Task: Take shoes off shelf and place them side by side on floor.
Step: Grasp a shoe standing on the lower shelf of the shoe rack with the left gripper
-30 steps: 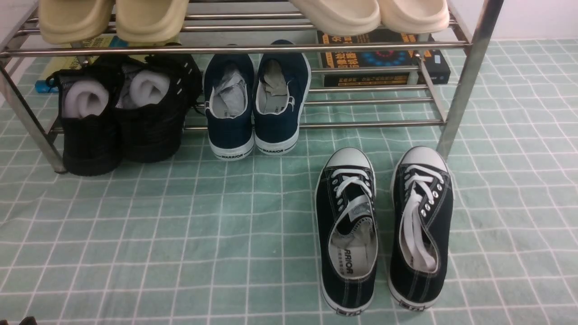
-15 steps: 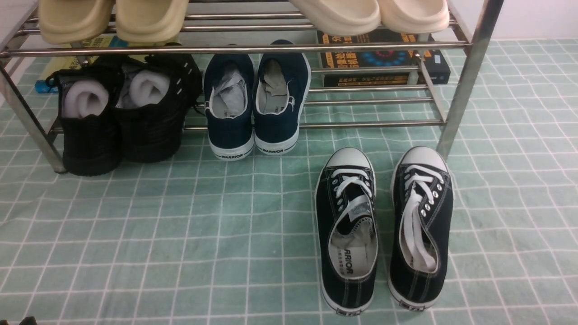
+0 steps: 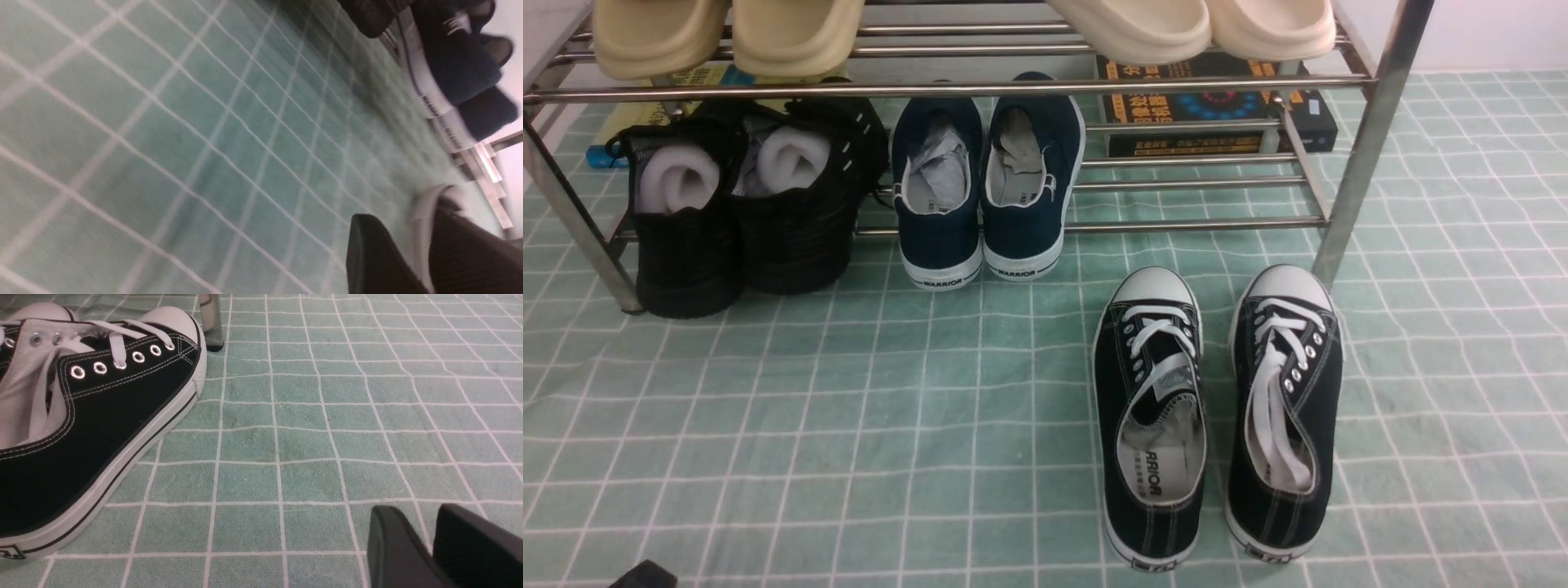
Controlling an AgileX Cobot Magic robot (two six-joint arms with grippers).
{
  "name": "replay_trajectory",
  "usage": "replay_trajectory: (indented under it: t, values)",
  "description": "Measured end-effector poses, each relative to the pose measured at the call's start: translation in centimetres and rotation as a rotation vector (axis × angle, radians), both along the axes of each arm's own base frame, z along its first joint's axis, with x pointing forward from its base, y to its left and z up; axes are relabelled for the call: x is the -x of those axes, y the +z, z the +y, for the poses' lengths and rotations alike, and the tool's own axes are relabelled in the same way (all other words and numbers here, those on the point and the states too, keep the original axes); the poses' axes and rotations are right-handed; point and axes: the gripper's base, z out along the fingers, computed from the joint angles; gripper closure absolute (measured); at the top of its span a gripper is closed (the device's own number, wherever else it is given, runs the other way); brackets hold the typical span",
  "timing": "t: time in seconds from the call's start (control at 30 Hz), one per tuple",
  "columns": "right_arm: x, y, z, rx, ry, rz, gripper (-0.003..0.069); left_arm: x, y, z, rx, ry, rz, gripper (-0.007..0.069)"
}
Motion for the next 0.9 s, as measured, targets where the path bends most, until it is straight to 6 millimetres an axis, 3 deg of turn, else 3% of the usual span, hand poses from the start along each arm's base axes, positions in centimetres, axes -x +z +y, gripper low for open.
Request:
replay_trajectory:
  t: [0.07,0.13,0.27,0.43,0.5,0.63,0.7,0.8,0.87,0.9]
  values:
    - [0.0,0.1,0.2,-0.116,-0.009,-0.016,0.0473,0.0,0.0,-0.3,0.183,0.015,0.018,0.0383]
    - [-0.1,0.2,0.7,-0.366,-0.029,-0.039,0.0468,0.0,0.1,-0.4,0.255,0.022,0.026,0.0383]
    - [-0.2,0.6,1.2,-0.714,-0.056,-0.062,0.0461,0.0,0.2,-0.4,0.286,0.031,0.014,0.0383]
    - [-0.3,1.1,1.3,-0.890,-0.063,-0.094,0.0457,-0.2,0.7,-0.1,0.267,0.047,-0.049,0.0391]
    - [-0.3,1.3,1.4,-0.897,-0.060,-0.104,0.0459,-0.1,1.6,-0.2,0.229,0.032,-0.079,0.0418]
    - [0.0,3.7,1.4,-0.837,-0.012,-0.171,0.0495,0.7,6.4,-0.1,0.102,-0.003,-0.241,0.0508]
    - [0.4,7.1,1.5,-0.728,0.039,-0.233,0.0559,1.0,10.1,-0.1,-0.022,-0.021,-0.297,0.0587]
    - [0.2,11.2,1.9,-0.547,0.098,-0.176,0.0650,-0.8,13.2,-0.3,-0.158,-0.069,-0.163,0.0624]
    - [-0.1,11.9,2.0,-0.507,0.110,-0.127,0.0662,-1.9,13.6,-0.4,-0.201,-0.094,-0.075,0.0624]
    - [-0.4,13.2,2.3,-0.434,0.141,-0.030,0.0673,-3.8,13.9,-0.4,-0.270,-0.140,0.079,0.0624]
